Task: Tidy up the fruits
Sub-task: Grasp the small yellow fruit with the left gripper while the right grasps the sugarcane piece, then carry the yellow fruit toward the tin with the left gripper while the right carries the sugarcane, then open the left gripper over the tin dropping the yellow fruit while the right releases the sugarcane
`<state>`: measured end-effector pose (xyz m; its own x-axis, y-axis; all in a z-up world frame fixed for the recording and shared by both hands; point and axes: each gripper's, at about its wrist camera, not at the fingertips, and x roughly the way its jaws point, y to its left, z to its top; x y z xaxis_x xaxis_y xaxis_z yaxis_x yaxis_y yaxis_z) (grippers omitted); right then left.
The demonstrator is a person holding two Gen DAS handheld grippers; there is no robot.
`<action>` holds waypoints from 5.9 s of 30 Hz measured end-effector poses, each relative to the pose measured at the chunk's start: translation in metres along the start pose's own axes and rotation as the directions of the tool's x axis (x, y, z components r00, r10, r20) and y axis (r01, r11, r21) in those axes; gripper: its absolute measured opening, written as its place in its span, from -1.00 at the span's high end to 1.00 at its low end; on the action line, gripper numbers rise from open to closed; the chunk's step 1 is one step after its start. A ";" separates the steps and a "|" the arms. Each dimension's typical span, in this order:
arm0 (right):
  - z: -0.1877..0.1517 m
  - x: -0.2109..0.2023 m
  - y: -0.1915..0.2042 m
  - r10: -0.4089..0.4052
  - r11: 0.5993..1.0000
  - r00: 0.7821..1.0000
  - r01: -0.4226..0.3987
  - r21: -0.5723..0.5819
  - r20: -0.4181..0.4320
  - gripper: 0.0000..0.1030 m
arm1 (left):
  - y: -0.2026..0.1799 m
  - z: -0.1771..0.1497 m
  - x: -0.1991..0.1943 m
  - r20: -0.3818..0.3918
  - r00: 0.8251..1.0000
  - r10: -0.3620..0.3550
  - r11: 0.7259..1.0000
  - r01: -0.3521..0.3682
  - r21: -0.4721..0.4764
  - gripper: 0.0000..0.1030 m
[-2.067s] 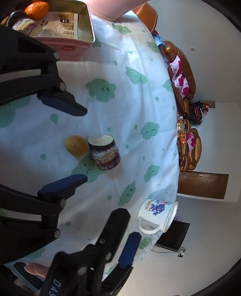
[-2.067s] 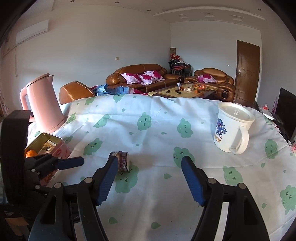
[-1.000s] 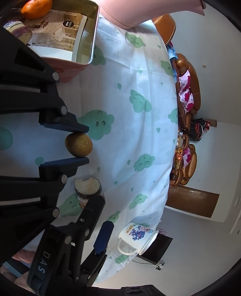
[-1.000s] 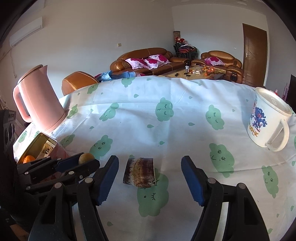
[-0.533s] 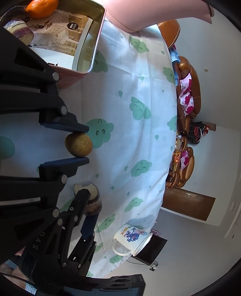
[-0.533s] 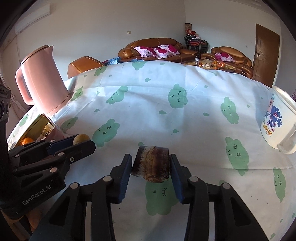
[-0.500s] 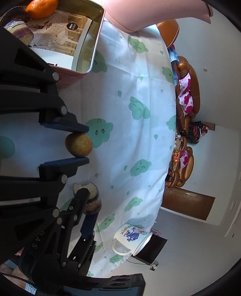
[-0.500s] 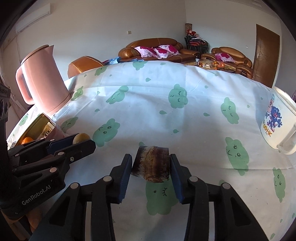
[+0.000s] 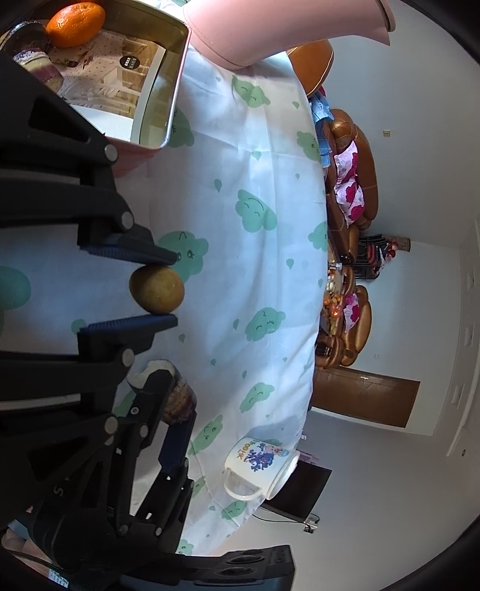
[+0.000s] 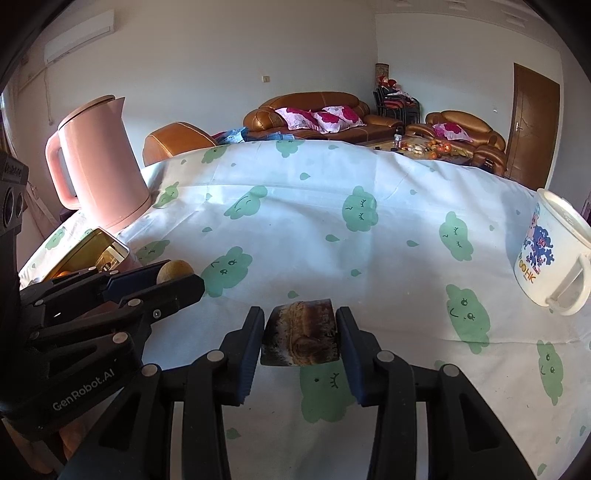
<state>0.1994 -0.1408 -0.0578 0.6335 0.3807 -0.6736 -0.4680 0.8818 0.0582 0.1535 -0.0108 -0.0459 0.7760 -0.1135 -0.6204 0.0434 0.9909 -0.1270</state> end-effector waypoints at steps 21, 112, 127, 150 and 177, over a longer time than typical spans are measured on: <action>-0.003 -0.026 0.000 0.009 1.000 0.990 -0.009 -0.002 0.139 0.18 | -0.010 -0.002 -0.019 0.102 0.994 0.033 0.998 -0.039 0.053 0.46; -0.007 -0.078 0.076 0.141 0.985 0.937 -0.101 -0.137 0.319 0.18 | 0.019 -0.035 -0.110 0.284 0.951 0.120 0.987 -0.146 0.072 0.46; 0.008 -0.074 0.122 0.217 0.965 0.925 -0.153 -0.215 0.313 0.18 | 0.064 -0.040 -0.135 0.276 0.938 0.210 0.976 -0.220 0.004 0.46; 0.016 -0.056 0.173 0.283 0.937 0.919 -0.203 -0.285 0.276 0.18 | 0.122 -0.049 -0.147 0.225 0.927 0.299 0.954 -0.284 -0.097 0.46; 0.006 -0.024 0.195 0.301 0.929 0.933 -0.240 -0.282 0.197 0.18 | 0.150 -0.057 -0.137 0.164 0.933 0.319 0.945 -0.302 -0.122 0.46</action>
<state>0.0964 0.0240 -0.0264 0.5715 0.6756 -0.4658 -0.7608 0.6490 0.0078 0.0178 0.1493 -0.0239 0.8412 0.2223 -0.4928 -0.2702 0.9624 -0.0270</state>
